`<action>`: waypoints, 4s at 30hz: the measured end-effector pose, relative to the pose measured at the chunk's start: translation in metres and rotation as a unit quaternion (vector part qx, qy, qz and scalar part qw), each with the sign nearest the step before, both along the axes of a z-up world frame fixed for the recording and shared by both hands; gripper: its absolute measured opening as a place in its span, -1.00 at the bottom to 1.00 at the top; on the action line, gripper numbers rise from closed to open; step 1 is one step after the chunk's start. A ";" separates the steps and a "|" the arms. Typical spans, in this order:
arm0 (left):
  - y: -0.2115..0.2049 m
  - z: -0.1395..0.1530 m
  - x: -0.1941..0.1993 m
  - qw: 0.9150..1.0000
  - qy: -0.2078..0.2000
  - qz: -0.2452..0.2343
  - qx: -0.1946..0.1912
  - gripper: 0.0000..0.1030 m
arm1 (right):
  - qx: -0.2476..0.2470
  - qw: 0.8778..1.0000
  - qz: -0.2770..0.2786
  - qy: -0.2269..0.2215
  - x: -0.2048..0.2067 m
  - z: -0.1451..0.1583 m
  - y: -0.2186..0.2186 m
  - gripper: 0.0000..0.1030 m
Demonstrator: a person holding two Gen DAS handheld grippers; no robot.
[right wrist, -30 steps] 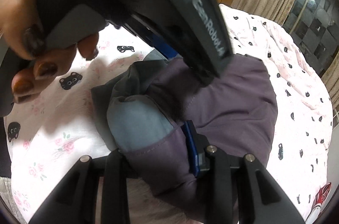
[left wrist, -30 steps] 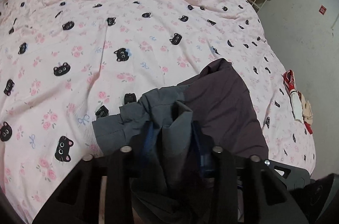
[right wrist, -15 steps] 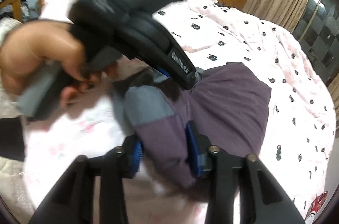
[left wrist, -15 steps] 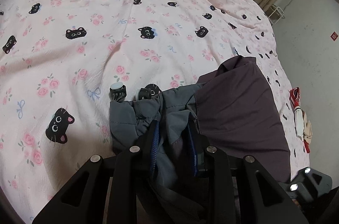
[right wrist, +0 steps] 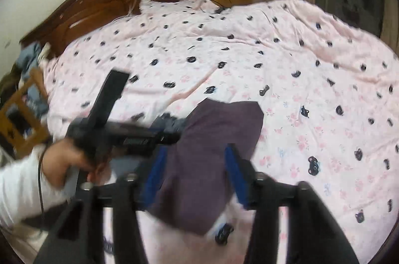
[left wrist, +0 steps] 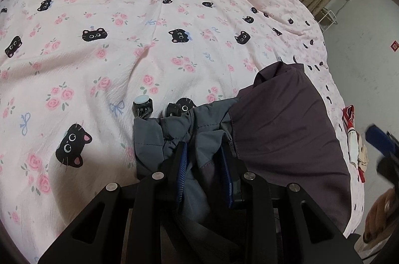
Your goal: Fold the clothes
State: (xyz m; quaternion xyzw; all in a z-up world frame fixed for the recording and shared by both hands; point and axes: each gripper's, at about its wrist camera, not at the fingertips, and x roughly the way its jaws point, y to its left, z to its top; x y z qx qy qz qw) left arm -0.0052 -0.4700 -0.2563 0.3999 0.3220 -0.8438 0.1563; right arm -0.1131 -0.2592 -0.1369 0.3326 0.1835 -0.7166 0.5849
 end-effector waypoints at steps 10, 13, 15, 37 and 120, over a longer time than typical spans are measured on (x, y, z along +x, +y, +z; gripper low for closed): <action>0.002 -0.003 -0.001 1.000 0.002 0.000 -0.009 -0.51 | 0.061 0.996 -0.033 -0.046 -0.032 -0.046 -0.042 -0.47; 0.002 -0.006 -0.002 1.000 0.002 -0.001 -0.011 -0.51 | 0.081 0.994 -0.045 -0.058 -0.041 -0.063 -0.048 -0.46; 0.002 -0.008 -0.003 1.000 0.003 -0.002 -0.014 -0.51 | 0.094 0.992 -0.054 -0.066 -0.047 -0.075 -0.051 -0.45; -0.002 -0.004 -0.005 1.000 -0.001 -0.003 -0.006 -0.49 | 0.072 0.997 -0.004 -0.040 0.013 -0.028 0.009 -0.39; 0.036 0.005 0.051 0.983 0.093 0.058 0.144 0.62 | 0.055 0.993 -0.014 -0.107 0.013 -0.067 0.021 0.29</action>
